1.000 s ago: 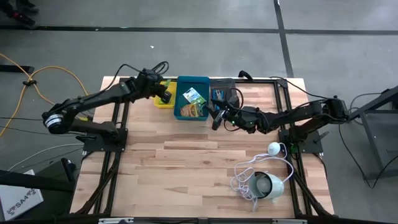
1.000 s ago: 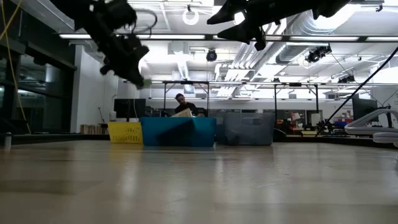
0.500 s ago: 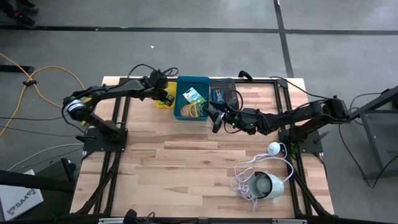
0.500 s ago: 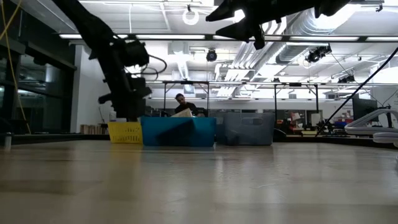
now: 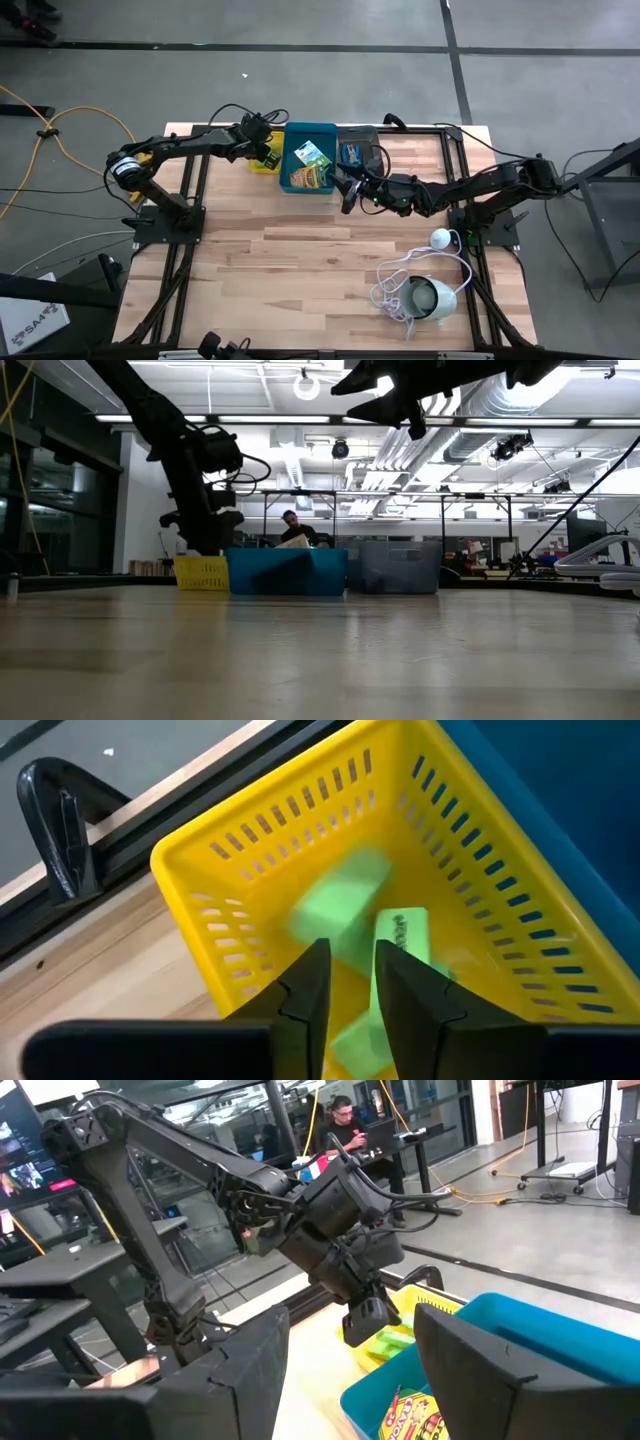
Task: Pick & Place School Supplies
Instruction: Put the green eraser into the yellow bin, then return to Home Position
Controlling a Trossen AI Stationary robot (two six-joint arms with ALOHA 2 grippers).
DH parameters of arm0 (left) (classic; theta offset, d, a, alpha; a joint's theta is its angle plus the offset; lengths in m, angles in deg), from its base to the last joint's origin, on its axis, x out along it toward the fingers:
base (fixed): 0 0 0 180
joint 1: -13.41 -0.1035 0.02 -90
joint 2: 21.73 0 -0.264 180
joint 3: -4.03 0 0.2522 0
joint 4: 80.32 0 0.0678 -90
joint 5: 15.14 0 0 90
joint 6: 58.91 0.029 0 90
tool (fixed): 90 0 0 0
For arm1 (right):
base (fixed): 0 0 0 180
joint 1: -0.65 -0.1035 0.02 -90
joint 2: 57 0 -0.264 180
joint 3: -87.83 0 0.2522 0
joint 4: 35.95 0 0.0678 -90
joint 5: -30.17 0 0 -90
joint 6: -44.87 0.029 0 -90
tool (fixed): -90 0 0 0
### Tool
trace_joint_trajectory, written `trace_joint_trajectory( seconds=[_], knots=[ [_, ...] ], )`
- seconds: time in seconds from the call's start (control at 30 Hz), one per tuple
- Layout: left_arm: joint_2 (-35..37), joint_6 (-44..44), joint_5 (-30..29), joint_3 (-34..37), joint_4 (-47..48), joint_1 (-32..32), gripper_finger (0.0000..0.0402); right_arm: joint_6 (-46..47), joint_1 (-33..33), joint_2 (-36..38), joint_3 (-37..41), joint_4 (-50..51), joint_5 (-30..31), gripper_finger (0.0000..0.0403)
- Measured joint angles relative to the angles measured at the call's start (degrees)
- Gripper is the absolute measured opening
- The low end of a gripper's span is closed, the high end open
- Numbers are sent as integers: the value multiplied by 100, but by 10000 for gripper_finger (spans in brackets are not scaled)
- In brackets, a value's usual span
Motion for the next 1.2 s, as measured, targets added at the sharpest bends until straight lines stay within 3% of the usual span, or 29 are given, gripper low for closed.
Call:
trace_joint_trajectory(
  seconds=[0.2, 0.6, 0.9, 1.2],
  knots=[
    [0, -4, -6, 0, 9, 0, 98, 0, 0, 0, 0, 1, 0, 207],
    [28, 197, 23, -2, -304, 247, 101, -4, 0, 2, 2, -1, 0, 207],
    [790, 326, 63, -123, -332, 683, 101, -147, 0, 2, 4, 1, 0, 207],
    [1574, 300, 1109, -127, -380, 1042, 101, -199, 0, 2, 4, 4, 0, 207]
  ],
)
